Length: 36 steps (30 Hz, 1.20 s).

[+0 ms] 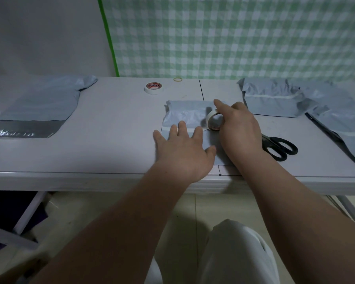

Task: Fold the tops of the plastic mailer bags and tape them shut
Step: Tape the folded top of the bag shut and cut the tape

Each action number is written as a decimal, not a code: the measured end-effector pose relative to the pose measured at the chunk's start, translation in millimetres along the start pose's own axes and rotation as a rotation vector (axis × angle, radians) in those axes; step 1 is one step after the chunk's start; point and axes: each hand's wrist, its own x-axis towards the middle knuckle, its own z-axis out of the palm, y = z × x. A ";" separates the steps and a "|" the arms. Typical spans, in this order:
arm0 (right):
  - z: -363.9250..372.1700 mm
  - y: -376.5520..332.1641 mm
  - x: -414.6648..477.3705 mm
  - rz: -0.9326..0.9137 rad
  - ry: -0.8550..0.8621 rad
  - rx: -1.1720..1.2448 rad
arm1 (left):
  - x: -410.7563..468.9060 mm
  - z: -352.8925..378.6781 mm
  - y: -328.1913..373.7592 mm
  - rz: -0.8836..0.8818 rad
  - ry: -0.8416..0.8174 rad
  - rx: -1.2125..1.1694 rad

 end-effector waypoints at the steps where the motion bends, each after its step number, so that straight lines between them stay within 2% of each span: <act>1: 0.3 0.0 0.3 0.010 0.006 0.009 | -0.1 -0.5 1.5 -0.006 -0.007 0.002; 9: 4.8 -3.5 -3.5 0.170 -0.005 0.117 | -1.6 -3.5 7.7 -0.046 -0.041 0.020; 20: 8.1 -0.7 -5.5 0.182 0.021 0.238 | -4.0 -4.6 -13.1 -0.078 -0.025 -0.024; 25: 11.3 2.7 -3.7 0.211 0.012 0.263 | -0.9 -6.4 -8.4 -0.169 -0.018 0.044; 27: 12.2 3.8 -2.8 0.217 0.013 0.274 | 3.9 -7.8 1.6 -0.121 0.038 0.052; 29: 12.5 3.9 -2.3 0.215 0.023 0.289 | 7.8 -7.8 11.3 0.001 0.086 -0.017; 31: 12.7 3.7 -2.5 0.209 0.030 0.301 | 8.4 -3.8 17.1 0.068 0.076 -0.084; 36: 12.8 5.2 -0.6 0.178 0.016 0.265 | 4.8 4.1 18.8 0.049 0.045 -0.061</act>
